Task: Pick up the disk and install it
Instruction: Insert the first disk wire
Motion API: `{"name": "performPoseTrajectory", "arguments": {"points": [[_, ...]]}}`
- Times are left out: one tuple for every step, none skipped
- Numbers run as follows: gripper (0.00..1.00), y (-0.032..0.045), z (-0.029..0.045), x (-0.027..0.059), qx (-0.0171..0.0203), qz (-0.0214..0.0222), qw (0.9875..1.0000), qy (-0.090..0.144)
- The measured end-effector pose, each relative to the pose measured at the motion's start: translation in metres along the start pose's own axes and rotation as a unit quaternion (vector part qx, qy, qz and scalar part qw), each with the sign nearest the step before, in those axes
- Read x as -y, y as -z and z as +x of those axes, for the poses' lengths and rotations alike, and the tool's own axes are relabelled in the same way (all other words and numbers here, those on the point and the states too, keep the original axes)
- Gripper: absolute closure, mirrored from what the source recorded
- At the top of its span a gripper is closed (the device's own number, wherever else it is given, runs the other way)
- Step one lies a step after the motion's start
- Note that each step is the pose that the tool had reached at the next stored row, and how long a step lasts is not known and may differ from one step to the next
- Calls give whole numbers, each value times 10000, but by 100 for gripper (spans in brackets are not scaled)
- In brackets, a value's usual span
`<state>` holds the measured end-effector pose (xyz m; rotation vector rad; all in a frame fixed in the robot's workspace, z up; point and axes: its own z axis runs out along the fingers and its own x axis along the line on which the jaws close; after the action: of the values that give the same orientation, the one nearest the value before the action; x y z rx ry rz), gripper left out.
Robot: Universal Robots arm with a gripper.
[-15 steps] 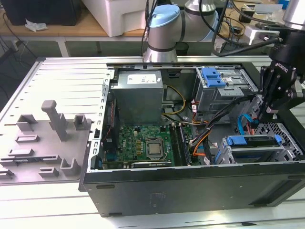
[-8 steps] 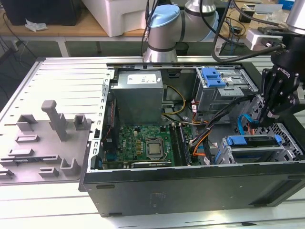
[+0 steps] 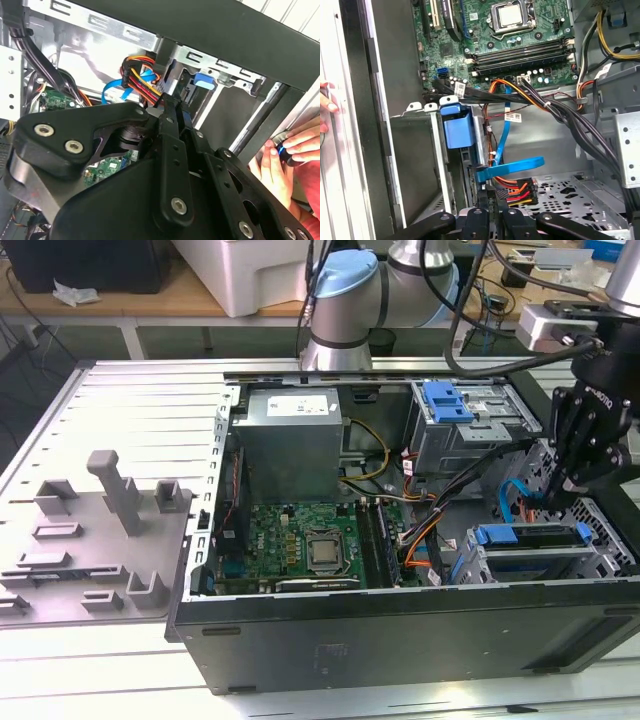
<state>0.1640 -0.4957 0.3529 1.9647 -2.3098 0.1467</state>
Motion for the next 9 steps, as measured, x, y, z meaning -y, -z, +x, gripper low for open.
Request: {"name": "performPoseTrajectory", "arguments": {"points": [[83,-2,15,1,5,-1,10000,0],[83,-5,29,2,11,-1,10000,0],[83,-7,48,3,18,-2,10000,0],[83,-9,59,2,24,-2,10000,1],[83,-11,69,1,28,-2,10000,1],[83,-11,75,-1,31,-2,10000,2],[83,-12,79,-2,33,-2,10000,5],[83,-12,79,-2,33,-1,10000,7],[83,-11,79,-2,32,-1,10000,7]]}}
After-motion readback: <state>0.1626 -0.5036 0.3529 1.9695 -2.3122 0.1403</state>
